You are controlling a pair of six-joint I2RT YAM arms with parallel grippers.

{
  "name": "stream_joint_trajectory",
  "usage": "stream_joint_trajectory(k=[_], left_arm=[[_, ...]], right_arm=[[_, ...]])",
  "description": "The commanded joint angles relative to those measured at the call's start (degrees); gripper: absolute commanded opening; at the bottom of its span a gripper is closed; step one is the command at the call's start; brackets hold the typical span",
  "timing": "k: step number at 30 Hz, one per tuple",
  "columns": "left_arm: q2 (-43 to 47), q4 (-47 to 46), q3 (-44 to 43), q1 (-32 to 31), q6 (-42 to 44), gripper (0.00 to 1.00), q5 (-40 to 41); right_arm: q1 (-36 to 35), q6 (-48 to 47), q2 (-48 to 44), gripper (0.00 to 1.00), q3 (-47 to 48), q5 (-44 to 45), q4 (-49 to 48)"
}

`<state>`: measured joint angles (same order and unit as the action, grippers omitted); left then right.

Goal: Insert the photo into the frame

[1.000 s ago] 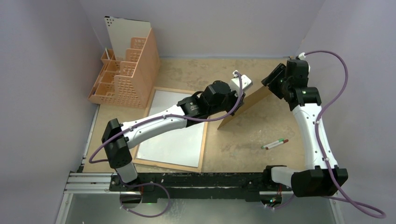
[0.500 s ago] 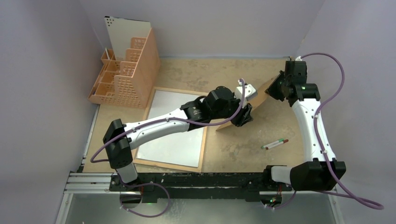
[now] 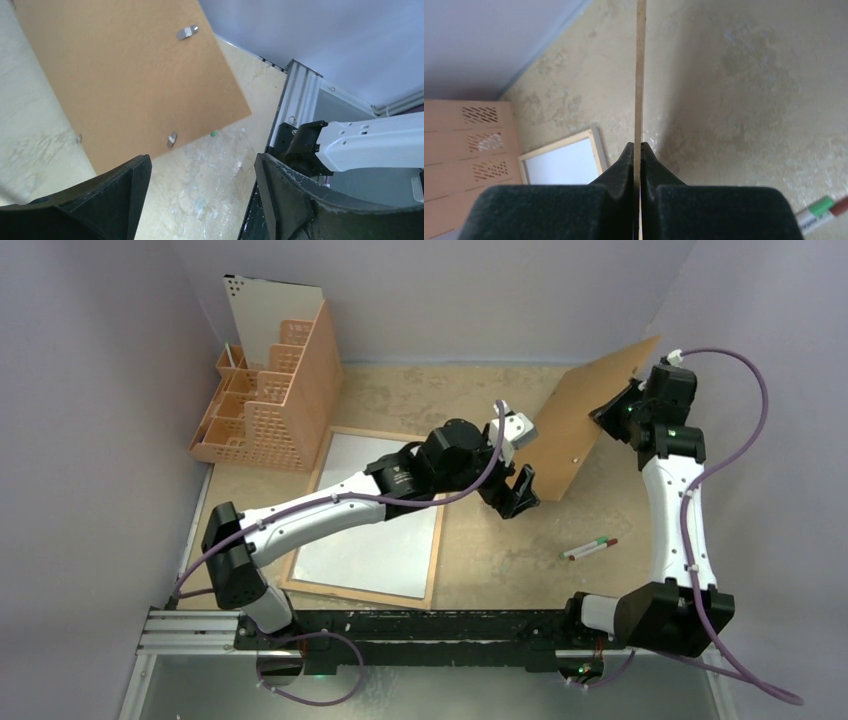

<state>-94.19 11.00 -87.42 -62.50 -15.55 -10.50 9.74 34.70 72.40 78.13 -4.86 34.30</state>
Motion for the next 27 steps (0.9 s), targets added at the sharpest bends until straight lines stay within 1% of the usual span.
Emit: stream_joint_trajectory(k=[1,4,8,10,13,17,19,25,27], left_arm=[[5.21,2.2,1.66,0.48,-1.92,0.8,9.46],[7.7,4.43,5.09,3.19,-5.67,0.81,17.84],[11.03,7.59,11.6,13.1,-12.69,0.81,21.35],[12.25,10.33,13.83,17.15,-13.96,0.81,25.24],[14.77,12.33,18.28,21.1,-13.82,0.81,30.53],[17.28,13.65,24.91,25.65,-14.95,0.82,36.75],[18.71,13.78,28.21,27.19,-17.4,0.82,40.46],[25.5,9.36,40.21,27.38,-25.14,0.83,50.48],[27.86,7.84,43.87,27.4,-26.08,0.84,53.31]], right_arm=[[2.89,-1.95,-3.85,0.0,-2.7,-11.14,-16.96],[3.18,-2.58,-4.78,0.0,-4.91,-16.84,-23.26],[3.15,-1.09,-6.17,0.0,-7.44,-24.7,-29.72],[3.14,1.23,-7.69,0.0,-9.51,-28.96,-33.63],[3.18,4.69,-9.6,0.0,-13.11,-34.17,-40.28],[3.15,6.1,-10.66,0.0,-15.53,-38.46,-44.21],[3.15,6.79,-11.38,0.0,-17.33,-39.01,-46.18],[3.14,8.22,-12.2,0.0,-20.79,-41.3,-47.95],[3.12,8.27,-12.37,0.0,-21.51,-41.62,-47.85]])
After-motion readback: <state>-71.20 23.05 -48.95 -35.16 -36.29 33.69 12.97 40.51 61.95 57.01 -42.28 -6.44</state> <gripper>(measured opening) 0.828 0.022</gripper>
